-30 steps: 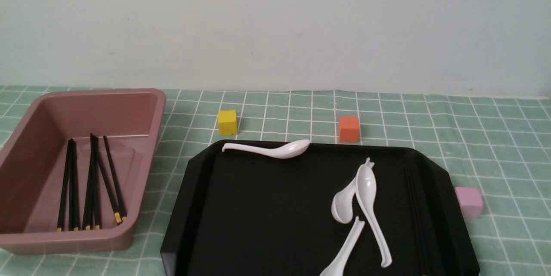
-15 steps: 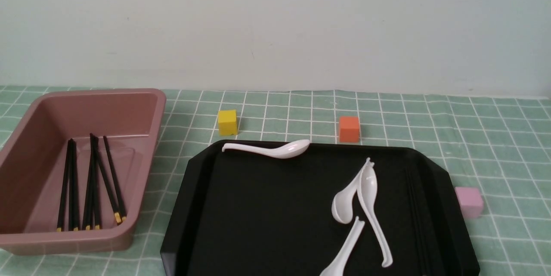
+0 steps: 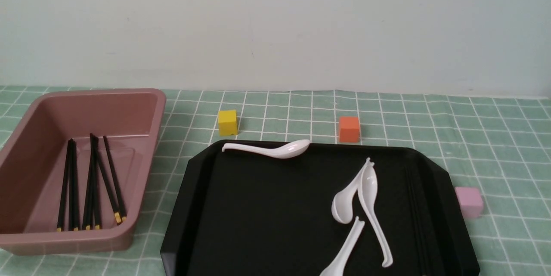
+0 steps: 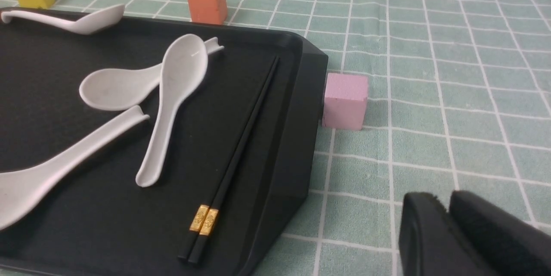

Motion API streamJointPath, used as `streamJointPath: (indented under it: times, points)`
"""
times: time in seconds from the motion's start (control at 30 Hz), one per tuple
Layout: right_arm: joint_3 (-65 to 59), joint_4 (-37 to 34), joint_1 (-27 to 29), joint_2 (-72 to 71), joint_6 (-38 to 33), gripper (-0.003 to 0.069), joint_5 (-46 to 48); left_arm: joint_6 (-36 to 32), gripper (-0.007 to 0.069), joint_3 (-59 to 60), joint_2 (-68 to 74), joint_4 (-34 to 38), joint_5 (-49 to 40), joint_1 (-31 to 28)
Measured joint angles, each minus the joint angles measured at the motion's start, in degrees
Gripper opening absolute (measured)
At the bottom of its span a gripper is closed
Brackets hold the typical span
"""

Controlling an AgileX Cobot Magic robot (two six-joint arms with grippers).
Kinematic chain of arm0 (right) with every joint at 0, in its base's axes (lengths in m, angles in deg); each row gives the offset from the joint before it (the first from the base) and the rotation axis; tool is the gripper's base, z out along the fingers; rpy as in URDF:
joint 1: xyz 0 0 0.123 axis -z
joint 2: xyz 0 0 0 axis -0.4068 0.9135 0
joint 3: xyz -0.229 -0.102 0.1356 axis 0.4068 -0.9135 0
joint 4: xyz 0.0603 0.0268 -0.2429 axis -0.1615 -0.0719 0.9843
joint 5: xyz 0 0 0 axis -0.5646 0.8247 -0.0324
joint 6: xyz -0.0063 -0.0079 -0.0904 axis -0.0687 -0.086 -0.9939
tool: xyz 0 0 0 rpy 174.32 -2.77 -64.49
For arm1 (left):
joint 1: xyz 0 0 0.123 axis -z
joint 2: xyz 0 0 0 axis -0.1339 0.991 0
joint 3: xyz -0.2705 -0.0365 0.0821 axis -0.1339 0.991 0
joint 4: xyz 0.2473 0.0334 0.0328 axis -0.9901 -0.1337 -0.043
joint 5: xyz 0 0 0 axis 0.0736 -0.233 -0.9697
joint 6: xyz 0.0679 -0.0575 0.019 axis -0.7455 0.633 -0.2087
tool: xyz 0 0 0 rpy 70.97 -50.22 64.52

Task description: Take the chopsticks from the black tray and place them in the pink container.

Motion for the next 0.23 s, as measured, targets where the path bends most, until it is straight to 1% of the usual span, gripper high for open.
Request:
streamJointPath:
  times: [0.23]
  points:
    - [0.0,0.0,0.0,0.0,0.0,0.0118,0.0,0.0,0.0238,0.0,0.0,0.0,0.0,0.0]
